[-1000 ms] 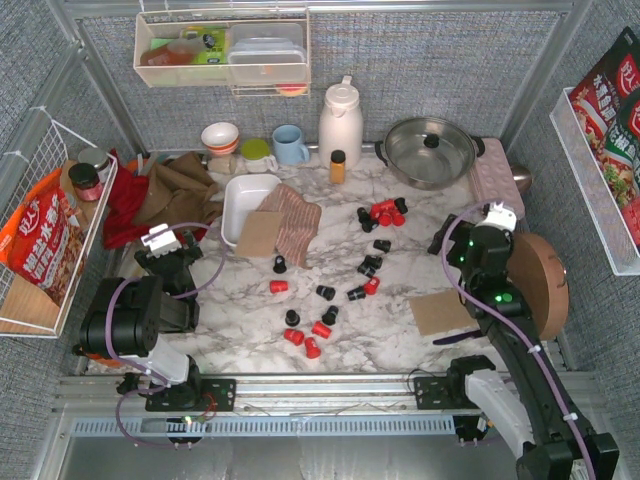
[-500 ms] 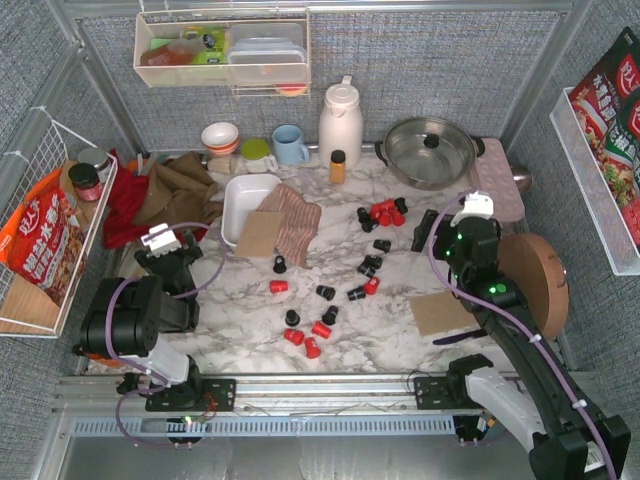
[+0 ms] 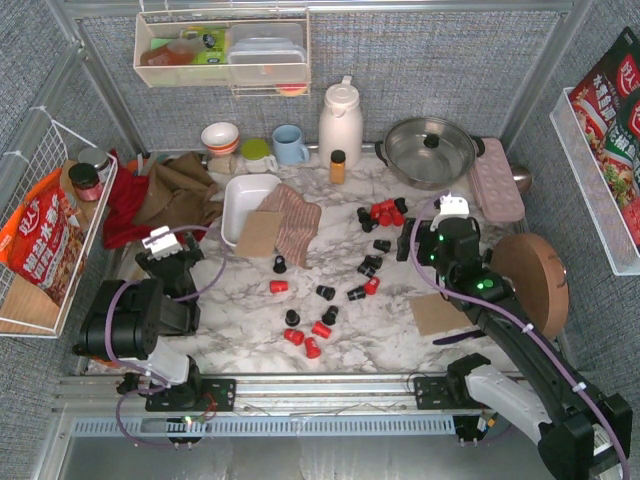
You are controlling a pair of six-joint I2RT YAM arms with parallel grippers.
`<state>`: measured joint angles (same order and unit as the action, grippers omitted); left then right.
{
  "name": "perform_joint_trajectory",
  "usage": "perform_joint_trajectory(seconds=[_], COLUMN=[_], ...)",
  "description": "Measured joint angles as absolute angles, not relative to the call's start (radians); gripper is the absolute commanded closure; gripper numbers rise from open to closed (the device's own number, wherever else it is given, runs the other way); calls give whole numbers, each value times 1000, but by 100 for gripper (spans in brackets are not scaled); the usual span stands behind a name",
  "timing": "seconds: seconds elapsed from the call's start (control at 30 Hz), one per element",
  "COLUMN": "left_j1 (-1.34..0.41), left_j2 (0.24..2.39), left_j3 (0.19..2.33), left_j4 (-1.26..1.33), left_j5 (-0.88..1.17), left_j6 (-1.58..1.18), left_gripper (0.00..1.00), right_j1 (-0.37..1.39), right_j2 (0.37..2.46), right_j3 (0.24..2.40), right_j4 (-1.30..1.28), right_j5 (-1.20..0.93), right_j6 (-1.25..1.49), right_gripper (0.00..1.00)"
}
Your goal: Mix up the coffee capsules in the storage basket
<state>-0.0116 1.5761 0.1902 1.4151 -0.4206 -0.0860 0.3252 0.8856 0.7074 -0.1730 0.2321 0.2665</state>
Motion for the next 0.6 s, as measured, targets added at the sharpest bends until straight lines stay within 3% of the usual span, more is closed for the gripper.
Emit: perform_joint_trajectory(seconds=[0.2, 0.33, 0.6], left_j1=[-25, -46, -58], left_j2=[1554, 1432, 1185], left_j3=[115, 127, 457], left_j4=[1492, 1448, 865], left_j5=[-426, -447, -464], left_j6=[-69, -56, -237], left_gripper=[1, 1, 1], right_j1=[339, 352, 358], right_j2=[899, 921, 965], right_j3=[704, 705, 719], right_j4=[-175, -175, -179], right_j5=[241, 240, 254], right_j6=[256, 252, 235], right_gripper=[1, 1, 1])
